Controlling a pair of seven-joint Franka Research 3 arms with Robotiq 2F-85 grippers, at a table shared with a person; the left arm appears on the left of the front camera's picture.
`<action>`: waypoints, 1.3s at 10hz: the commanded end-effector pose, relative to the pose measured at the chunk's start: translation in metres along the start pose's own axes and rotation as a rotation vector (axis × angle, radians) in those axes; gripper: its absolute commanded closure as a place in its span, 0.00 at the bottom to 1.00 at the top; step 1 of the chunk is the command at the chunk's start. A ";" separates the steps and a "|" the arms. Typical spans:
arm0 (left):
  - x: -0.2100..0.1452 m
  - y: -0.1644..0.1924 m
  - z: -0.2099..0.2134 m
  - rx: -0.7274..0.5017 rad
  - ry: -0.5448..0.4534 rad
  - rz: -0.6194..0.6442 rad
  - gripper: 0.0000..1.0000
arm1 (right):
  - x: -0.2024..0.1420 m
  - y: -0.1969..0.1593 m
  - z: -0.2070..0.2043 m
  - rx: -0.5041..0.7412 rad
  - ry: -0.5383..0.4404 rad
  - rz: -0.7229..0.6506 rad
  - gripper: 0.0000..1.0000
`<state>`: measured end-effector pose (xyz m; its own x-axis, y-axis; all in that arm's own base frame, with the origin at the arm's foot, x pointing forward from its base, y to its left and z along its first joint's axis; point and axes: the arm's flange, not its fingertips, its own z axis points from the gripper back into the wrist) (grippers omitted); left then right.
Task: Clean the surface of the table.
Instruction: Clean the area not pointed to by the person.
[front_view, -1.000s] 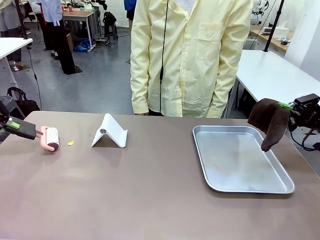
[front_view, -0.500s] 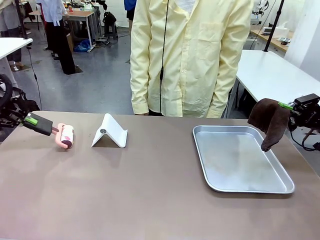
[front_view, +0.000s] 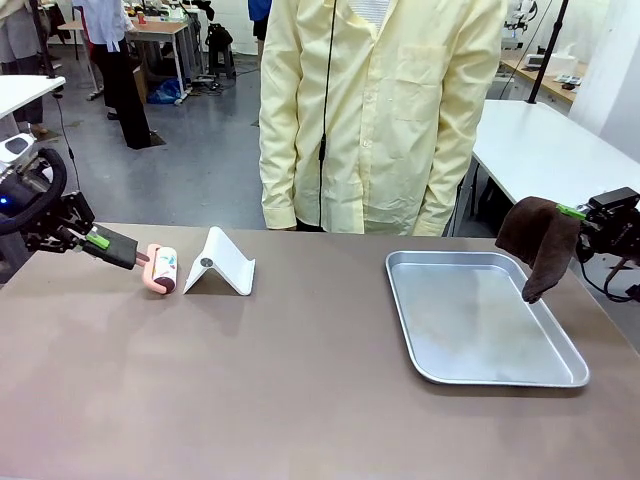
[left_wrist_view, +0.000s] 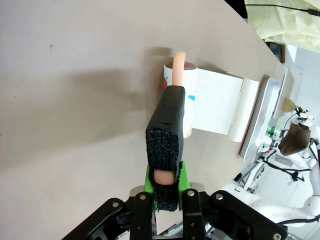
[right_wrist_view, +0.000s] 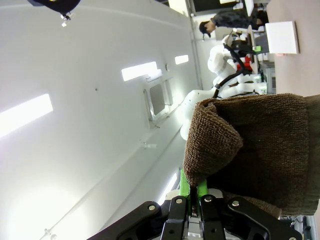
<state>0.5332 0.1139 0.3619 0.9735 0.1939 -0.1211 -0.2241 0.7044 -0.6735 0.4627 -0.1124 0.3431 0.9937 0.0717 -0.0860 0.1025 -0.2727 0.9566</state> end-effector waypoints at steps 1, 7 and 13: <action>0.001 0.006 0.001 -0.020 -0.013 0.033 0.80 | -0.002 0.003 -0.001 0.013 0.012 0.018 0.94; -0.093 0.026 0.128 -0.392 -0.065 -0.129 0.80 | -0.002 0.003 -0.001 0.013 0.012 0.018 0.94; -0.185 0.126 0.196 -0.611 -0.152 -0.280 0.80 | -0.002 0.003 -0.001 0.013 0.012 0.018 0.94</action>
<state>0.3185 0.2899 0.4513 0.9542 0.2272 0.1947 0.1231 0.2952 -0.9475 0.4624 -0.1130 0.3429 0.9937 0.0706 -0.0865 0.1027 -0.2735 0.9564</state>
